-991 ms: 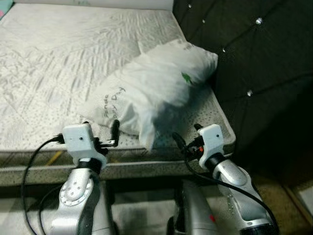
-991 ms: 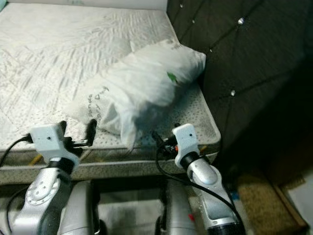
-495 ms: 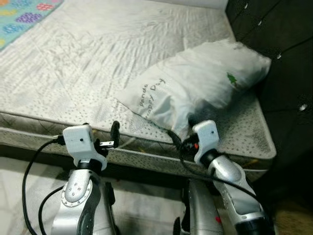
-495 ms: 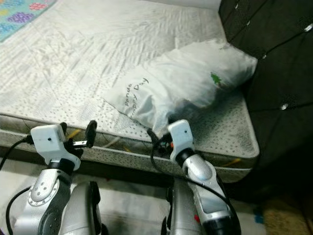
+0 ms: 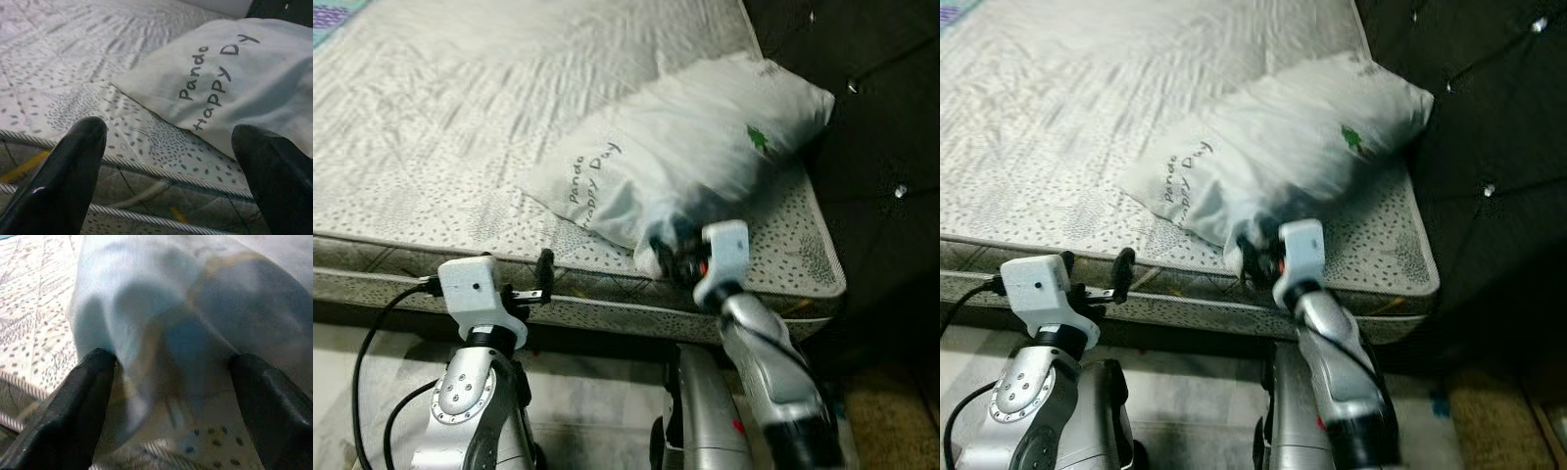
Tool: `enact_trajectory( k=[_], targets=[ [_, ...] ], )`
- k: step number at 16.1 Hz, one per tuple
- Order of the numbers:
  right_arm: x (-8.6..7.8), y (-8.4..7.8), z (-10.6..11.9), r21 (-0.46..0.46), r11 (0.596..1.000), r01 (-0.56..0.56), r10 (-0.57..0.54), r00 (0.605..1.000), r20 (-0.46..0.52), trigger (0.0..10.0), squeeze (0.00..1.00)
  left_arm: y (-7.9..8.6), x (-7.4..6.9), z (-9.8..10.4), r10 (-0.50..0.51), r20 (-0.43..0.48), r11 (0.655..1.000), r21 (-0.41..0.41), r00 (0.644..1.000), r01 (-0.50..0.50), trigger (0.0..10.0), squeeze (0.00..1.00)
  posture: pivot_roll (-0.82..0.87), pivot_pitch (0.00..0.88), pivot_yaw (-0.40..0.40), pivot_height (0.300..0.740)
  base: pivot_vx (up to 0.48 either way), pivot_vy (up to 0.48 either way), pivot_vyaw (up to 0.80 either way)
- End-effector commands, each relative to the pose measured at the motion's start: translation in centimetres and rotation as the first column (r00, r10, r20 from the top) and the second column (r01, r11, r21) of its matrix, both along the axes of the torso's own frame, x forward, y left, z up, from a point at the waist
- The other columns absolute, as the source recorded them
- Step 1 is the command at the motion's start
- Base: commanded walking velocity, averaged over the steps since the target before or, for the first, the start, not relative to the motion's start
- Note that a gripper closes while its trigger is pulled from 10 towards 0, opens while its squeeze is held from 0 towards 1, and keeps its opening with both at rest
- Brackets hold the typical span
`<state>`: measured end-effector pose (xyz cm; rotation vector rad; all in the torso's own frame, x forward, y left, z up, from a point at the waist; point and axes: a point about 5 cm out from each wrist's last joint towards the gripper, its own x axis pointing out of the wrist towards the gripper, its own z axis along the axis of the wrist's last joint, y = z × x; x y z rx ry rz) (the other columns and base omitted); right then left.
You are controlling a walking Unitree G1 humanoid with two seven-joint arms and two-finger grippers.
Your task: Clean up the room
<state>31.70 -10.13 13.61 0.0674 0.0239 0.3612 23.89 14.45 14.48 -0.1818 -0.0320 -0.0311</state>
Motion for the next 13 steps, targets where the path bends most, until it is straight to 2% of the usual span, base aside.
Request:
enact_trajectory(
  k=[1,5,9,10,13],
  targets=[
    [0.2,0.1,-0.1,0.032,0.999,0.019,-0.018,0.999,-0.042,10.0,0.00,0.0,-0.5,0.0,0.002,-0.013,1.000,0.006,1.000,-0.002,10.0,0.00,0.02,0.230,-0.073,0.528,0.000,0.000,0.00],
    [1.2,3.9,1.4,0.185,0.983,0.010,0.014,0.991,-0.131,10.0,0.00,-0.3,-0.9,0.1,-0.020,-0.026,1.000,-0.009,0.999,0.020,10.0,0.00,0.04,0.239,-0.073,0.528,0.000,0.000,0.00],
    [1.2,7.8,1.5,0.239,0.970,-0.044,0.091,0.978,-0.187,10.0,0.00,0.1,-1.8,0.2,-0.023,-0.037,1.000,-0.001,0.999,0.023,10.0,0.00,0.07,0.239,-0.074,0.528,0.000,0.000,0.00],
    [1.3,9.9,2.3,0.263,0.962,-0.065,0.117,0.975,-0.188,10.0,0.00,0.3,-2.0,0.3,-0.012,-0.039,1.000,0.004,0.999,0.012,10.0,0.00,0.08,0.236,-0.076,0.528,0.000,0.000,0.00],
    [1.1,13.1,3.4,0.276,0.956,-0.098,0.147,0.976,-0.163,10.0,0.00,0.4,-2.1,0.5,-0.008,-0.039,1.000,0.006,0.999,0.008,10.0,0.00,0.09,0.233,-0.076,0.528,0.000,0.000,0.00]
  ],
)
